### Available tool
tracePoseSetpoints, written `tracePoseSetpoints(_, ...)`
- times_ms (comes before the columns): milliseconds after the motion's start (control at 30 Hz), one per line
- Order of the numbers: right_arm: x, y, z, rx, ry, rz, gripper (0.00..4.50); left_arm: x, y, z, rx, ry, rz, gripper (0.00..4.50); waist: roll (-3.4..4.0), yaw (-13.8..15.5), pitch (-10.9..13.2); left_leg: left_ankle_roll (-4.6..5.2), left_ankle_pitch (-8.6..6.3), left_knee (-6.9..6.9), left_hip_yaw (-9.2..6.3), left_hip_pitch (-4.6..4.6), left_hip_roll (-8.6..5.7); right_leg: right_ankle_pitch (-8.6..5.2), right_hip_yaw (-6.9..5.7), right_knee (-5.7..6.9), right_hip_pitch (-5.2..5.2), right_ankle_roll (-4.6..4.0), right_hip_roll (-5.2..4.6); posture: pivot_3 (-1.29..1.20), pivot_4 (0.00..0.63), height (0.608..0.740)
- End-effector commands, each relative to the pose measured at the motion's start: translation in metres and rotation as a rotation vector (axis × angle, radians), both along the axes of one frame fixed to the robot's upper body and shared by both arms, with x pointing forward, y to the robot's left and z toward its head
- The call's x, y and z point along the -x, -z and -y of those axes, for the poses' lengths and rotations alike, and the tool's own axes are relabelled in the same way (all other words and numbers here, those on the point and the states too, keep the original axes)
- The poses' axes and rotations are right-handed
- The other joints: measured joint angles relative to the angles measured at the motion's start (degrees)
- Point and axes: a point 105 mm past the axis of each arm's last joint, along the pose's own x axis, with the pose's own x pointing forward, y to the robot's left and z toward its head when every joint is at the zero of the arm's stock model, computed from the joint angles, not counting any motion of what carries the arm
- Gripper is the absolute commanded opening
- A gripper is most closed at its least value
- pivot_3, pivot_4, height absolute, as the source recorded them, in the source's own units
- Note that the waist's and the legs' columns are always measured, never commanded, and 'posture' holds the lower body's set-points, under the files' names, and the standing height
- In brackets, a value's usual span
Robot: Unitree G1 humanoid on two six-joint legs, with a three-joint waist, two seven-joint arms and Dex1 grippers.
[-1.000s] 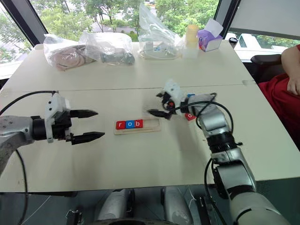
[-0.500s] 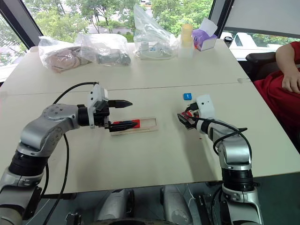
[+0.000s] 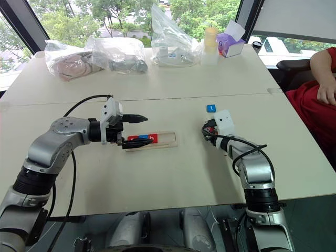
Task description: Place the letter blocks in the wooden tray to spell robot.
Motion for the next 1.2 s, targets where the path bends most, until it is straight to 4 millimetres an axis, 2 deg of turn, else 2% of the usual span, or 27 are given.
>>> tracePoseSetpoints(33,-0.008,-0.027,0.0,-0.069,0.135,0.089,1.19,0.004,-0.01,0.005,-0.009,0.028,0.071,4.5,0.0,-0.1,0.0,0.0,0.0,0.0,0.0,0.0,0.0,0.0,0.0,0.0,0.0,0.0,0.0,0.0,0.15,0.74)
tracePoseSetpoints(67,-0.007,-0.029,-0.001,-0.158,0.213,0.078,1.19,0.005,-0.009,0.007,-0.015,0.036,0.077,4.5,0.0,-0.1,0.0,0.0,0.0,0.0,-0.01,0.0,0.01,0.0,0.0,0.01,0.0,0.0,0.01,0.0,0.15,0.74)
tracePoseSetpoints(200,0.017,-0.025,-0.009,-0.185,0.367,0.038,1.19,0.008,-0.012,0.015,0.009,0.064,0.074,4.5,0.02,0.1,0.0,0.0,0.0,-0.07,-0.13,-0.05,0.03,0.0,-0.04,0.04,-0.05,-0.01,0.02,0.0,0.15,0.74)
tracePoseSetpoints(300,0.025,-0.022,-0.019,-0.216,0.398,0.006,1.19,0.012,-0.011,0.021,0.001,0.097,0.072,4.5,0.02,0.2,0.0,-0.01,0.0,-0.06,-0.15,-0.08,0.01,0.0,-0.06,0.01,-0.05,-0.01,-0.08,0.0,0.15,0.74)
tracePoseSetpoints(433,0.029,-0.004,-0.037,-0.246,0.407,-0.079,1.19,0.023,-0.007,0.033,-0.042,0.177,0.072,4.5,0.02,0.0,0.0,-0.02,0.01,-0.01,-0.13,-0.07,-0.01,-0.01,-0.02,-0.01,-0.04,-0.01,-0.11,0.0,0.15,0.74)
tracePoseSetpoints(500,0.029,0.001,-0.039,-0.238,0.409,-0.097,1.19,0.026,-0.004,0.034,-0.066,0.197,0.068,4.5,0.02,-0.1,0.0,-0.02,0.01,-0.02,-0.11,-0.05,0.0,-0.01,-0.02,-0.01,-0.04,-0.02,-0.08,0.0,0.15,0.74)
tracePoseSetpoints(567,0.028,0.005,-0.039,-0.243,0.414,-0.114,2.21,0.027,-0.002,0.035,-0.07,0.208,0.061,4.5,0.02,-0.1,0.0,-0.02,0.01,-0.03,-0.1,-0.04,0.0,-0.01,-0.03,-0.01,-0.03,-0.02,-0.06,0.0,0.15,0.74)
tracePoseSetpoints(600,0.028,0.006,-0.038,-0.243,0.414,-0.117,2.57,0.027,-0.002,0.035,-0.068,0.209,0.058,4.5,0.02,-0.1,0.0,-0.02,0.01,-0.03,-0.11,-0.03,0.0,-0.01,-0.02,-0.01,-0.03,-0.02,-0.06,0.0,0.15,0.74)
tracePoseSetpoints(700,0.025,-0.004,-0.025,-0.206,0.43,-0.069,4.05,0.023,0.0,0.031,-0.074,0.195,0.058,4.5,0.02,0.0,0.0,-0.02,0.01,-0.03,-0.1,-0.03,0.0,-0.02,-0.04,-0.01,-0.02,-0.02,-0.04,0.0,0.15,0.74)
tracePoseSetpoints(733,0.022,-0.013,-0.022,-0.182,0.403,-0.021,4.43,0.021,-0.002,0.028,-0.075,0.181,0.061,4.5,0.02,0.1,0.0,-0.02,0.01,-0.03,-0.11,-0.03,0.0,-0.02,-0.04,-0.01,-0.02,-0.02,-0.05,0.0,0.15,0.74)
tracePoseSetpoints(833,0.018,-0.055,-0.026,-0.136,0.083,0.157,4.43,0.012,-0.009,0.012,-0.065,0.12,0.059,4.5,0.07,0.1,0.0,-0.02,0.01,0.0,-0.09,-0.09,-0.05,-0.05,-0.04,-0.11,-0.01,-0.01,-0.13,0.0,0.15,0.74)
tracePoseSetpoints(933,0.02,-0.068,-0.02,-0.159,-0.092,0.189,4.43,0.01,-0.012,0.002,-0.068,0.109,0.046,4.5,0.02,-0.2,0.0,0.0,0.0,-0.04,-0.02,-0.07,-0.03,-0.04,-0.03,-0.31,0.07,0.02,-0.08,0.0,0.15,0.74)
tracePoseSetpoints(1000,0.028,-0.076,-0.011,-0.102,-0.342,0.222,4.43,0.017,-0.011,-0.008,-0.082,0.128,0.001,4.5,0.04,-0.1,0.0,0.02,-0.01,-0.09,-0.05,-0.05,0.0,-0.03,-0.05,-0.32,0.07,0.05,0.02,0.0,0.15,0.74)
tracePoseSetpoints(1033,0.032,-0.077,-0.008,-0.082,-0.433,0.226,4.43,0.02,-0.01,-0.012,-0.083,0.138,-0.019,4.5,0.04,-0.1,0.0,0.03,-0.02,-0.17,-0.05,-0.04,0.0,-0.03,-0.05,-0.32,0.07,0.05,0.02,0.0,0.15,0.74)
tracePoseSetpoints(1100,0.046,-0.061,0.005,-0.016,-0.628,0.114,4.43,0.024,-0.009,-0.022,-0.1,0.134,-0.041,4.5,0.03,0.0,0.0,0.06,-0.04,-0.2,-0.07,-0.04,0.01,-0.05,-0.09,-0.35,0.08,0.06,0.02,0.0,0.15,0.74)
tracePoseSetpoints(1200,0.038,-0.04,0.03,0.157,-0.717,0.051,4.43,0.029,-0.011,-0.036,-0.136,0.112,-0.049,4.5,0.0,-0.1,0.1,0.1,-0.06,-0.16,-0.04,-0.04,0.01,-0.06,-0.09,-0.45,0.13,0.07,0.0,0.0,0.15,0.74)
